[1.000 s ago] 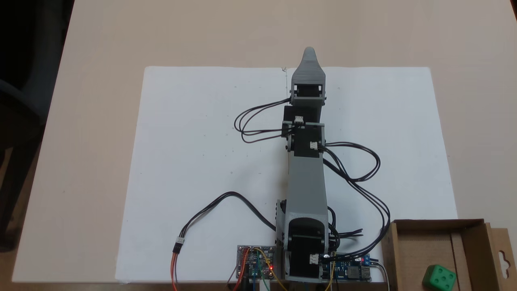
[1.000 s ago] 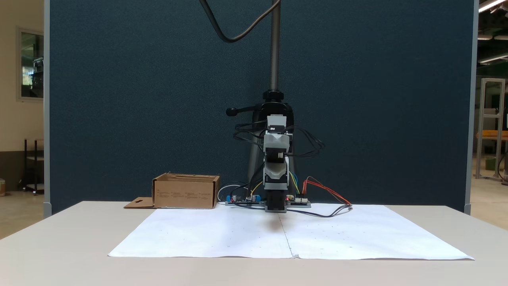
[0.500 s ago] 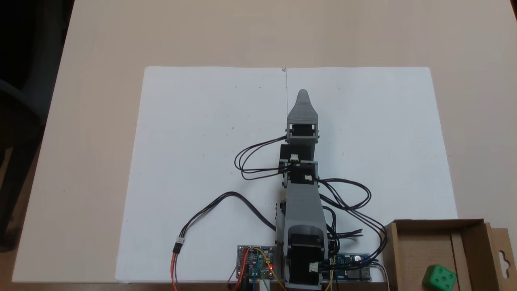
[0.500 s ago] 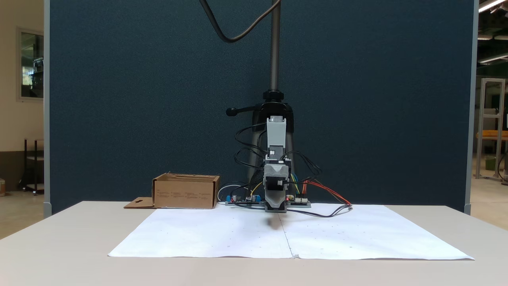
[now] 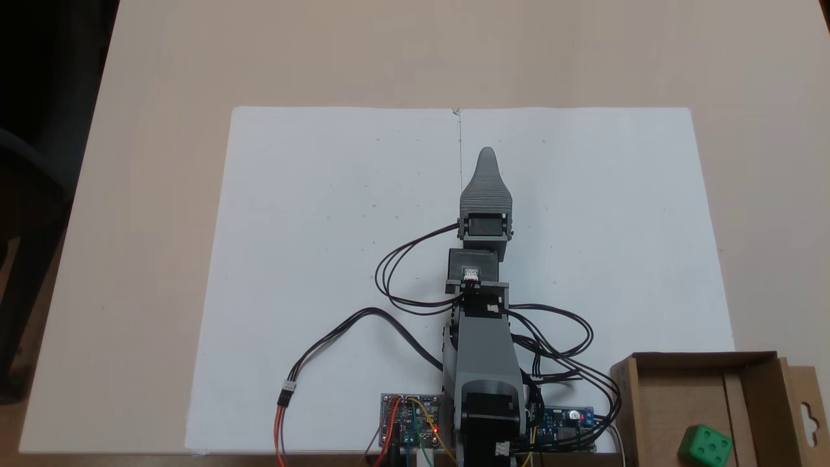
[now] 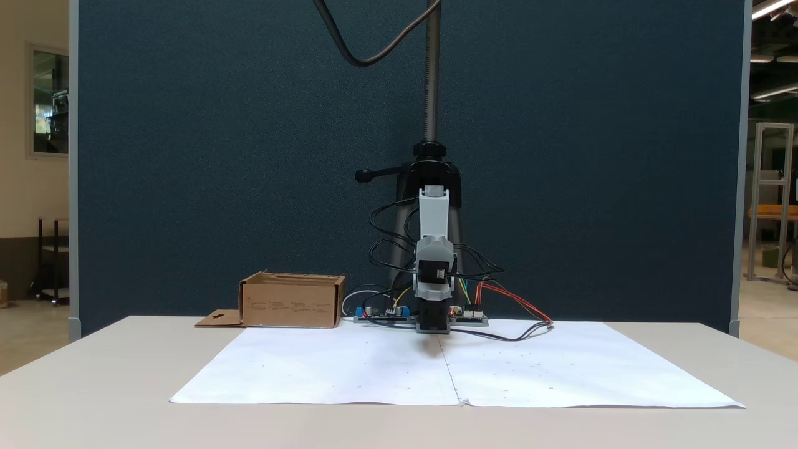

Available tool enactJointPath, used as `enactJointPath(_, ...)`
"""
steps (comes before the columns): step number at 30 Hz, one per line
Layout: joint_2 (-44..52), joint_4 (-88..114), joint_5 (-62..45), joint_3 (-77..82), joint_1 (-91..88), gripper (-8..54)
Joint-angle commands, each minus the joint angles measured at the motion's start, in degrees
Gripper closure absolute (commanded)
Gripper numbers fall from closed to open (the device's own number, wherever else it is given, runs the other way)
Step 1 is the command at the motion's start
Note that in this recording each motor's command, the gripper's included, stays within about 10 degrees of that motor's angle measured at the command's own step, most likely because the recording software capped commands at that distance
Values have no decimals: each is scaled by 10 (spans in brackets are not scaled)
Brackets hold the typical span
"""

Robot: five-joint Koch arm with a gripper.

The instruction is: Grasp a green dice and put it in the bin.

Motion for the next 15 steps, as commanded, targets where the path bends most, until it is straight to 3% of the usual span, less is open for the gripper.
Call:
enactJointPath(1,64,-98,8,100,-3,24)
enactJointPath(15,63,-100,2,100,-7,11)
